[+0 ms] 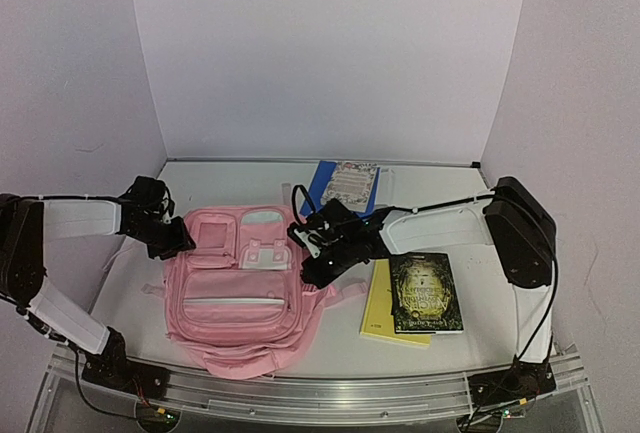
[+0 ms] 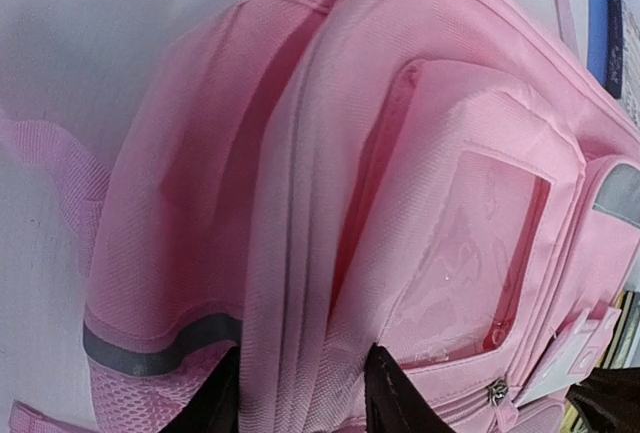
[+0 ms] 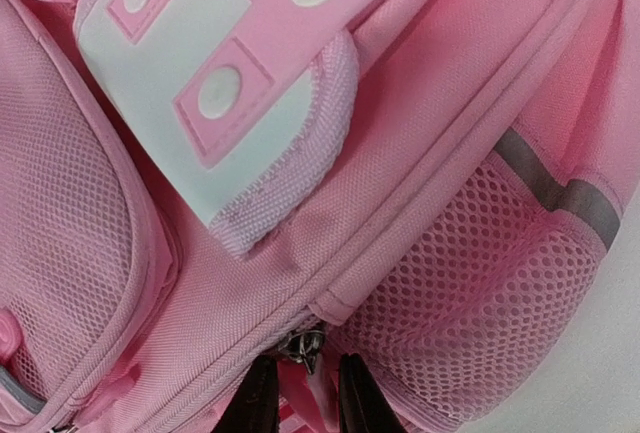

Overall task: Pack the student bag
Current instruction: Unzip the student bag at the center of the board.

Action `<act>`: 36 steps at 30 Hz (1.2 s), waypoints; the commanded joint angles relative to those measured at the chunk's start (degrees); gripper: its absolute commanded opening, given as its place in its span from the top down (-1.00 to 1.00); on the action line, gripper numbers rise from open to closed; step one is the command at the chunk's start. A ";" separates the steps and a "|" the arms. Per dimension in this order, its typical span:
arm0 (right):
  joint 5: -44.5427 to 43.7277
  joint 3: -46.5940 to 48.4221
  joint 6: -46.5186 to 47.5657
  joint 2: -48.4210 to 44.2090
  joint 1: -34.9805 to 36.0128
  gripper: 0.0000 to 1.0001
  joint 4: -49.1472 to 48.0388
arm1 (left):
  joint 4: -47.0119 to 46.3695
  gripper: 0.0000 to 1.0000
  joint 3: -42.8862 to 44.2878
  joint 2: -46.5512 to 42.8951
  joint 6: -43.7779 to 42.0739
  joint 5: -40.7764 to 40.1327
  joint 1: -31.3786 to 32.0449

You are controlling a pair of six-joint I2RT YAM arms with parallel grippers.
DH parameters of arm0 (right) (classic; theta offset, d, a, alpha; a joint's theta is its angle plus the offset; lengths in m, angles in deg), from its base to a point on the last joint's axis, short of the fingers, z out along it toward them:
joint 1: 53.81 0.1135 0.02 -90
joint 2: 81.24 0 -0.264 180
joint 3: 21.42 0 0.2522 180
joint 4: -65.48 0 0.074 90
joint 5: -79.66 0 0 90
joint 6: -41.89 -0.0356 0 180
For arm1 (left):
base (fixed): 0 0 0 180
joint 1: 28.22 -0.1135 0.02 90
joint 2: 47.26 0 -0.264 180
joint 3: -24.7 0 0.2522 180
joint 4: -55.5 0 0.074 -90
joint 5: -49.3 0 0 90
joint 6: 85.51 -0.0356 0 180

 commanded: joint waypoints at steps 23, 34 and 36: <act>-8.55 -0.44 1.39 -8.24 6.52 1.00 13.08 | -3.69 0.99 0.67 1.13 8.11 -7.15 -0.83; -18.56 0.48 1.16 -10.73 10.34 1.00 19.24 | -3.32 1.00 3.37 2.70 8.21 -7.57 -0.87; -18.09 1.34 0.24 -10.25 10.62 1.00 20.84 | -3.20 1.00 3.58 2.79 8.37 -7.88 -0.84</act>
